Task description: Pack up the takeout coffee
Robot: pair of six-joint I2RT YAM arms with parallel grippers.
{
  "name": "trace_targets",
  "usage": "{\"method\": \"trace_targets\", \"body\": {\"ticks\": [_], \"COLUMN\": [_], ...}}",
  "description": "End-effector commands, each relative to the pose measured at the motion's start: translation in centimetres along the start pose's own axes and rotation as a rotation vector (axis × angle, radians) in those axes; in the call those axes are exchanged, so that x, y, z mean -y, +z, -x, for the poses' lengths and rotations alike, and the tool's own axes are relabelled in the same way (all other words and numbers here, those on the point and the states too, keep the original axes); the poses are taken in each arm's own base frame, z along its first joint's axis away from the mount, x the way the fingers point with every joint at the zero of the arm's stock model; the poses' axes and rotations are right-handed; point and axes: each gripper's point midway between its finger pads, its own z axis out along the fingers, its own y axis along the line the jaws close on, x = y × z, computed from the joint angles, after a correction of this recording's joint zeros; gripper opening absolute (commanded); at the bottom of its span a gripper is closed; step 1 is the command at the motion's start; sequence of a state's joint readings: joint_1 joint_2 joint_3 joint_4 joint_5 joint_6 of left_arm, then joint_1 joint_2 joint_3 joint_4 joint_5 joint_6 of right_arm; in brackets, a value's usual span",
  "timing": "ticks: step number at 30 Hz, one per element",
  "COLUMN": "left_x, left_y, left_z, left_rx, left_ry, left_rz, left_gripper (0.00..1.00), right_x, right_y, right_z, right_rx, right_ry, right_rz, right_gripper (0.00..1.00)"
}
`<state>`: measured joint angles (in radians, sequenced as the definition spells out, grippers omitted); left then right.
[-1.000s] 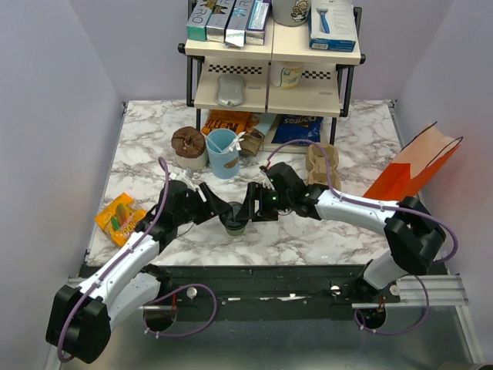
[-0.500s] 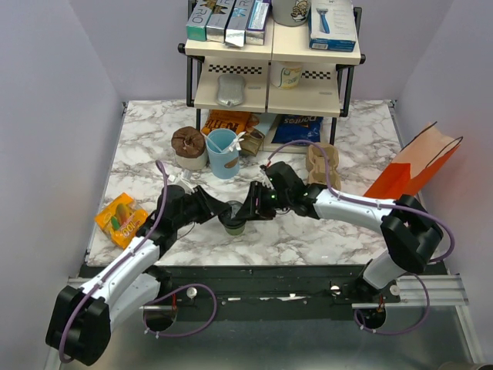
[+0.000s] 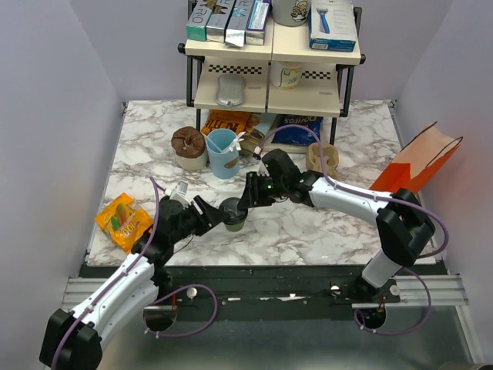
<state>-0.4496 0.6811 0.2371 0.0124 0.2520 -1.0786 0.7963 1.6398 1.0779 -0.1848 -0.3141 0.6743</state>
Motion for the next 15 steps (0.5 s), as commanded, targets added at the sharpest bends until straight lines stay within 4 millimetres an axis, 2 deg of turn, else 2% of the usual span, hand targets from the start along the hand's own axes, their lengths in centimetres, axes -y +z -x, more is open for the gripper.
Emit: {"method": "trace_targets", "body": {"ticks": [1,6,7,11,15], "left_x": [-2.5,-0.5,-0.2,0.8,1.7], "left_y": [-1.4,-1.2,-1.1,-1.2,-1.5], "left_z": [-3.6,-2.0,-1.8,-1.0,0.1], "left_rx": [-0.153,-0.121,-0.116,-0.098,-0.061], "left_ry": [-0.018,0.019,0.024,0.045,0.068], "left_rz": [0.113,0.086,0.080,0.066,0.070], "left_gripper": [0.70,0.84,0.88,0.97,0.99], "right_x": [5.3,3.7,3.3,2.2,0.7], "right_y": [0.1,0.0,-0.1,-0.6,-1.4], "right_z": [-0.5,-0.2,0.1,0.9,1.9], "right_rx": [-0.070,-0.102,-0.096,-0.079,-0.037], "right_ry": [-0.120,-0.142,-0.148,-0.144,-0.125], "right_rz": [-0.220,-0.161,-0.150,-0.128,-0.093], "right_gripper": [0.49,0.57,0.62,0.71,0.76]}}
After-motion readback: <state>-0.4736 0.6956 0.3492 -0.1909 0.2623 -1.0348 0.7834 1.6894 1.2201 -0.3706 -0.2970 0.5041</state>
